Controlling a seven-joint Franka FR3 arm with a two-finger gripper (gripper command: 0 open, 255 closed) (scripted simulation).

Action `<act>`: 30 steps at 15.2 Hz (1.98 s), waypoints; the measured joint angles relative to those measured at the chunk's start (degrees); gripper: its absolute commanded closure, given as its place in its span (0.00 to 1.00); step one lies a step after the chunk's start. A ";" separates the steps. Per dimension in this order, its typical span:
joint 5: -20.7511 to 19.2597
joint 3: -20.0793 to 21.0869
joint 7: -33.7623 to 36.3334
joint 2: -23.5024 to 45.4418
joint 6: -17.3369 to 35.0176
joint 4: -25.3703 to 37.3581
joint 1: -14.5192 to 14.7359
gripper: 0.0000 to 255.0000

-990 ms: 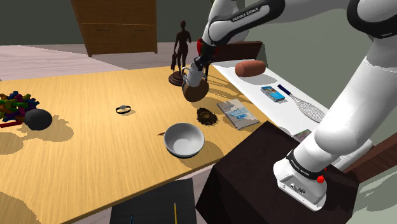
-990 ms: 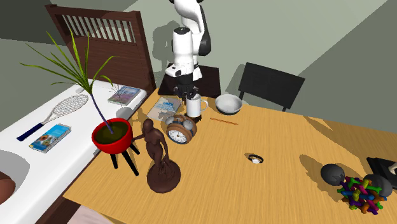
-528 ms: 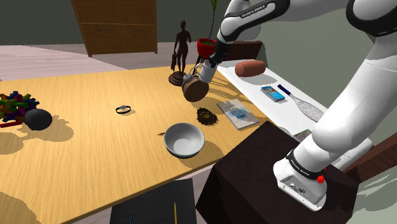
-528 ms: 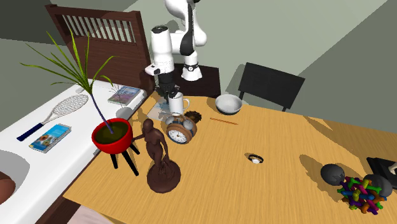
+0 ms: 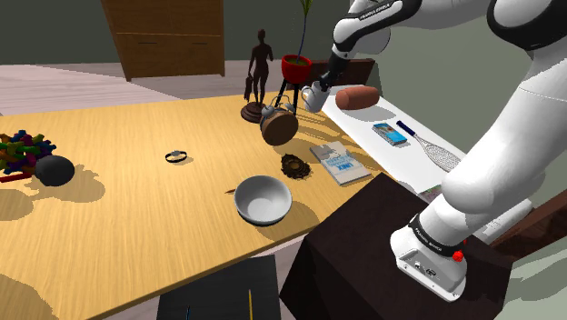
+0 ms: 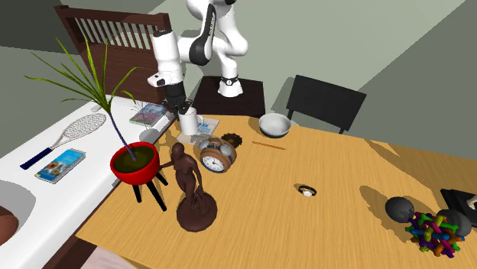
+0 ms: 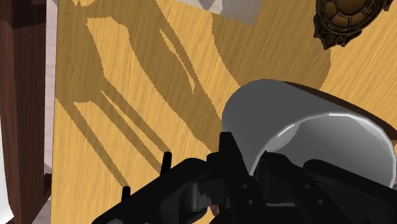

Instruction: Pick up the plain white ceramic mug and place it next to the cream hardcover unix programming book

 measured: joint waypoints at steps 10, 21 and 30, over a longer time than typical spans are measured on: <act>3.02 -3.55 -12.60 6.12 -2.65 7.66 -7.49 1.00; 4.15 -3.25 -14.32 10.61 4.23 5.15 -7.92 1.00; 5.07 -2.76 -15.35 14.89 9.61 4.02 -8.11 1.00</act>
